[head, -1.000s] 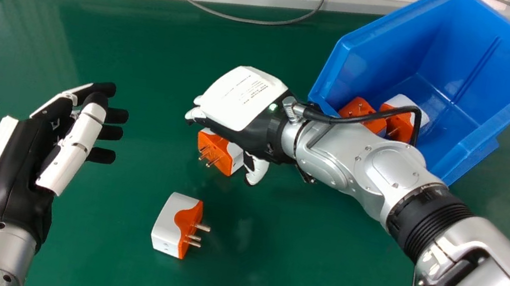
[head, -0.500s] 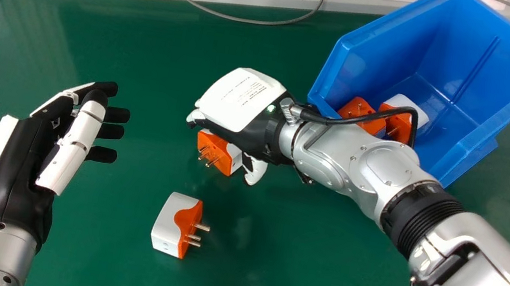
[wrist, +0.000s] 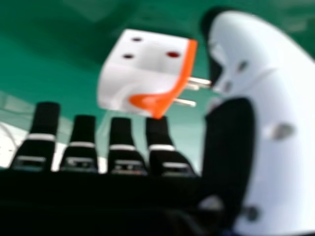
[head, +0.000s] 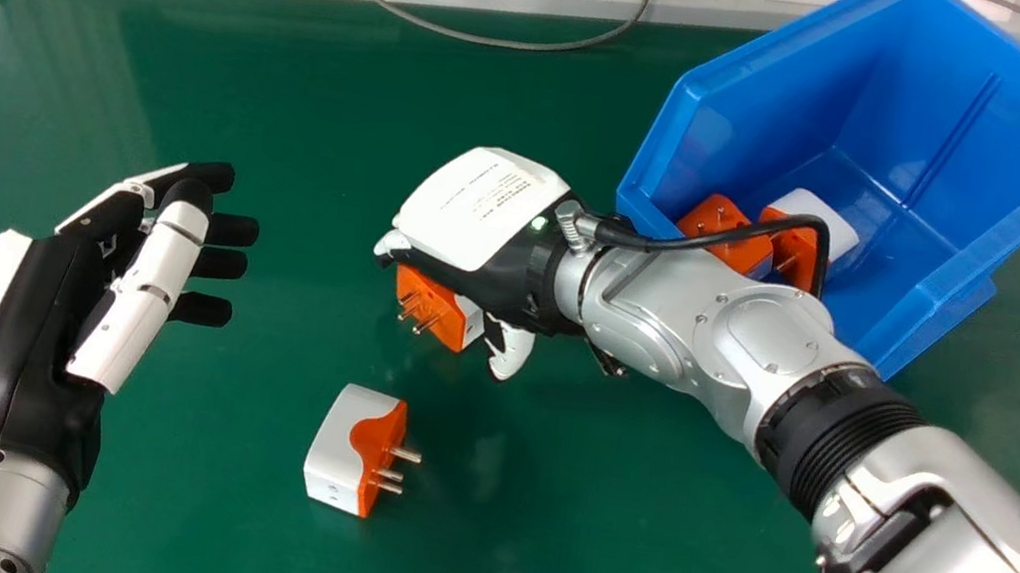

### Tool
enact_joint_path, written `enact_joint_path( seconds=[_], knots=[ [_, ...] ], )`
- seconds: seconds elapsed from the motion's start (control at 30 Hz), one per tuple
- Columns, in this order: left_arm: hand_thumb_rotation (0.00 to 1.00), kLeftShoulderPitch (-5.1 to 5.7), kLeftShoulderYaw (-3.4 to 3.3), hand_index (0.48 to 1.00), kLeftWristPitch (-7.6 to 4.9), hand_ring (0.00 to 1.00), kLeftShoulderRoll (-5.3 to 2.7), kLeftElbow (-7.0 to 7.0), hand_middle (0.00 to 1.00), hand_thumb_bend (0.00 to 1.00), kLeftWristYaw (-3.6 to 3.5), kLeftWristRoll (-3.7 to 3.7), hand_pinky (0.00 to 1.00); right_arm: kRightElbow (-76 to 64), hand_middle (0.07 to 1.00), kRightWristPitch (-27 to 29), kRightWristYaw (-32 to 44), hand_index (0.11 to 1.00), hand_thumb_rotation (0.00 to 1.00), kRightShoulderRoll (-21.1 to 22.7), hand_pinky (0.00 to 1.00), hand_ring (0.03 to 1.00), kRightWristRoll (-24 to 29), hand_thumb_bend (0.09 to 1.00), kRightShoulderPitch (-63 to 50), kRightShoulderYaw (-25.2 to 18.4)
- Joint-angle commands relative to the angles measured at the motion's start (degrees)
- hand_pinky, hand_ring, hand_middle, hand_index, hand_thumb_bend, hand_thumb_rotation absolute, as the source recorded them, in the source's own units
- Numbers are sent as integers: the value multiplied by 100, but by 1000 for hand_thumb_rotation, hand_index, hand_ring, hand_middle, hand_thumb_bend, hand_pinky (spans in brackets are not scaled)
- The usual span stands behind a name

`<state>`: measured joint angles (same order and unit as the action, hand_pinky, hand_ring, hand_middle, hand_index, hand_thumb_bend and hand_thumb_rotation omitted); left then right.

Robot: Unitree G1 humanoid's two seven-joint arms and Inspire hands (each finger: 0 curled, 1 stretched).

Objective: Pick all objects and put in blue box

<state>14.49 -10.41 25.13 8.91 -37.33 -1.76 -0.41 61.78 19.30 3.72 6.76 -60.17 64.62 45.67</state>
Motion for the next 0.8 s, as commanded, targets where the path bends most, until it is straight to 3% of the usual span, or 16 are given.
enact_joint_path(
  seconds=[0.0,0.3,0.77],
  knots=[
    [761,33,8,772,-16,701,-23,-187,704,272,31,37,609,-139,894,0,-66,849,0,-20,788,894,97,323,179,-16],
    [761,63,10,773,49,701,-63,-298,704,271,8,26,610,-54,889,-2,-130,842,0,-30,753,887,47,330,163,59],
    [763,157,94,771,138,703,-139,-517,706,269,40,99,611,-122,888,-132,-251,839,0,57,761,884,12,423,-7,140]
  ],
)
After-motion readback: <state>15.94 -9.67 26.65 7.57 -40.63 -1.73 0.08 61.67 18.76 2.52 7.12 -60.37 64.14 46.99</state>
